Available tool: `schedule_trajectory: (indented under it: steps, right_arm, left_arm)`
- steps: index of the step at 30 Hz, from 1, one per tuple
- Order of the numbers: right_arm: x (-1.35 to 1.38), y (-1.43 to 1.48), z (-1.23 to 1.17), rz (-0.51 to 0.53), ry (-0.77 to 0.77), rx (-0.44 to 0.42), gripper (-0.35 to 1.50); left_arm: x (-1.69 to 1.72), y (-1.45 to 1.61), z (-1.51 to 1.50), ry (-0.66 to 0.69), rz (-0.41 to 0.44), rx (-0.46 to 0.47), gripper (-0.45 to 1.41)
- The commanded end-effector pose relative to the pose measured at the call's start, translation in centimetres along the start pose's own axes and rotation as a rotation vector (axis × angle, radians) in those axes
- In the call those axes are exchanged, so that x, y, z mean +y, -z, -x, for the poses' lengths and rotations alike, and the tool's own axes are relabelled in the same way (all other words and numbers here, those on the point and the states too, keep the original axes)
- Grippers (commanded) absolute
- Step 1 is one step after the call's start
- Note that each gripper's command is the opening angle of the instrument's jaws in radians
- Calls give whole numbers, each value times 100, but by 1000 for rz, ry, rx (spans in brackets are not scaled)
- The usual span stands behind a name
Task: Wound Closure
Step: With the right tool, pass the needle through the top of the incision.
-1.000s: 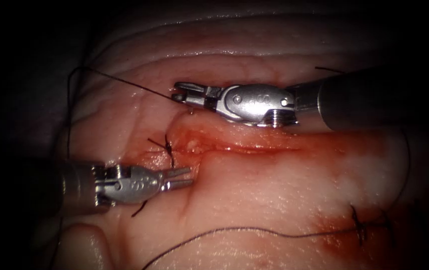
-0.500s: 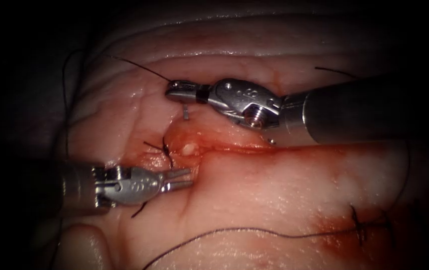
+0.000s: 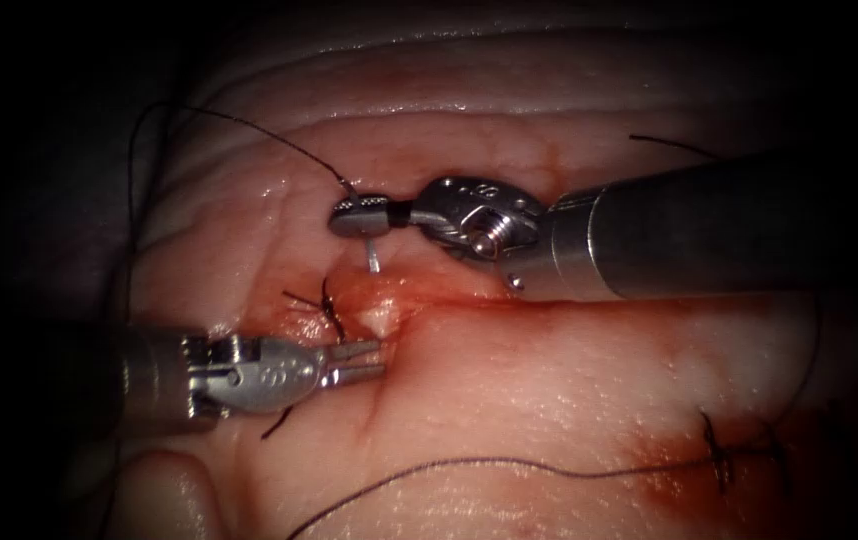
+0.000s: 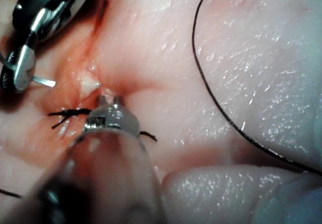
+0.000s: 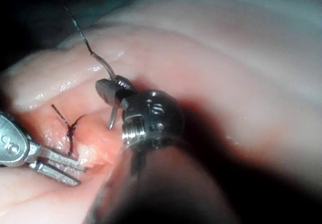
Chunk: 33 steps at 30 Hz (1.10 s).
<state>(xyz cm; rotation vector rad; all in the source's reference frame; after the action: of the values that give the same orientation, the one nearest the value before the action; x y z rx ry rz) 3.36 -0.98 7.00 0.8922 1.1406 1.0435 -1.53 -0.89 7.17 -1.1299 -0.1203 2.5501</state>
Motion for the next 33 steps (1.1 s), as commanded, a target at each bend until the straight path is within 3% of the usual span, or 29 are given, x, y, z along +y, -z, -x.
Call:
schedule_trajectory:
  steps: [1,15,20,21,23,24,33]
  right_arm:
    - [-1,-8,3,-4,-22,-2,-35]
    - [-26,-2,27,-66,-172,-56,-35]
    - [-26,-3,23,-28,-117,7,-35]
    - [-25,-3,20,-20,-85,35,-10]
    - [-17,-4,7,-12,-29,105,91]
    - [-11,-3,-5,25,-4,156,113]
    - [-1,4,-37,123,185,196,118]
  left_arm:
    - [3,-7,2,0,1,1,-9]
    - [0,-5,3,0,5,2,-9]
    - [0,-5,2,0,5,1,-9]
    - [0,-5,2,1,5,1,-9]
    - [1,-5,2,1,4,1,-9]
    - [1,-5,2,1,4,1,-9]
    - [1,-5,2,1,4,1,-9]
